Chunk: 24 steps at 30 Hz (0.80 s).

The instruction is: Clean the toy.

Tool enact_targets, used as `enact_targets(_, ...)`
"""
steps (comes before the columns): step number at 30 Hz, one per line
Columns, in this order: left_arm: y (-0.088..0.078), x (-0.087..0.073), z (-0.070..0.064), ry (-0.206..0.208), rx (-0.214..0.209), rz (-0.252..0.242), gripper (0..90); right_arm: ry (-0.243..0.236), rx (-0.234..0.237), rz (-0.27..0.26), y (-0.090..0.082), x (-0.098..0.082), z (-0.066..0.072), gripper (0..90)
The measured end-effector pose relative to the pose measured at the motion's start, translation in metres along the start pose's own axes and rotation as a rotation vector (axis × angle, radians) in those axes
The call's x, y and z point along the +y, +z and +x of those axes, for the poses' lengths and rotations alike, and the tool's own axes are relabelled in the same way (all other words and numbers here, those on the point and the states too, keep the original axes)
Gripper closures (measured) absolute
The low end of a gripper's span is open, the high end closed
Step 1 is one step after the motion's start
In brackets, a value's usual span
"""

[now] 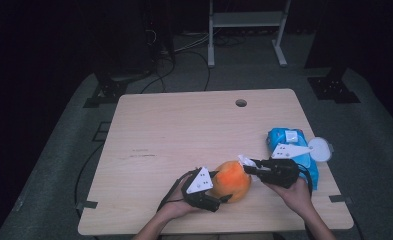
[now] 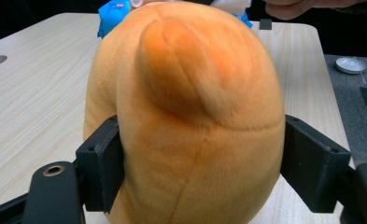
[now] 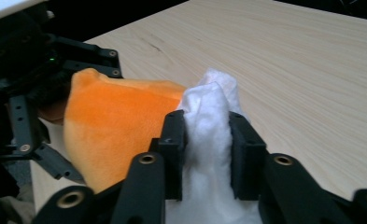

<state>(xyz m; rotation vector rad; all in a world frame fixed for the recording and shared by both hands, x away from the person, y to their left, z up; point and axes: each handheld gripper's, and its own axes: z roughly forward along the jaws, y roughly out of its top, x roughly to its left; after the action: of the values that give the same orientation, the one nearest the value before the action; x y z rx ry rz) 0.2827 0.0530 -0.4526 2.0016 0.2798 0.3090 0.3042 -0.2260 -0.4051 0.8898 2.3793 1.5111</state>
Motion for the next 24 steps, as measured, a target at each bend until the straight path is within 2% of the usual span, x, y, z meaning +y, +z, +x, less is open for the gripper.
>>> enact_targets(3,0.0,-0.001,0.0,-0.006,0.008,-0.006,23.3,0.008,-0.022,0.005,-0.001,-0.001,-0.004,76.3)
enact_targets(6,0.0,0.0,-0.001,0.004,0.008,-0.005,23.5,-0.029,-0.099,0.036,-0.003,0.0,-0.003,77.8)
enact_targets(8,0.001,0.0,-0.003,0.012,0.008,-0.001,23.4,-0.009,-0.085,0.02,-0.006,0.002,-0.002,78.1)
enact_targets(11,0.002,-0.001,-0.003,0.014,0.005,-0.008,23.5,-0.057,-0.051,-0.01,-0.01,0.009,0.011,78.2)
enact_targets(14,0.003,0.0,-0.006,0.036,0.007,-0.002,23.5,-0.059,-0.009,-0.032,-0.01,0.015,0.016,78.3)
enact_targets(16,0.003,0.001,-0.006,0.041,0.007,0.001,23.5,-0.061,-0.021,-0.018,-0.008,0.013,0.013,78.3)
enact_targets(19,0.004,0.001,-0.006,0.031,0.0,-0.005,23.6,-0.048,-0.063,0.009,-0.006,0.006,0.004,78.5)
enact_targets(21,0.005,0.001,-0.006,0.037,0.0,-0.003,23.6,-0.038,-0.066,0.009,-0.009,0.005,0.002,78.6)
enact_targets(22,0.006,0.002,-0.007,0.032,-0.001,-0.006,23.6,-0.037,-0.066,0.01,-0.01,0.006,0.003,78.7)
enact_targets(24,0.006,0.002,-0.007,0.032,0.001,-0.006,23.7,-0.035,-0.021,-0.01,-0.01,0.009,0.01,78.8)
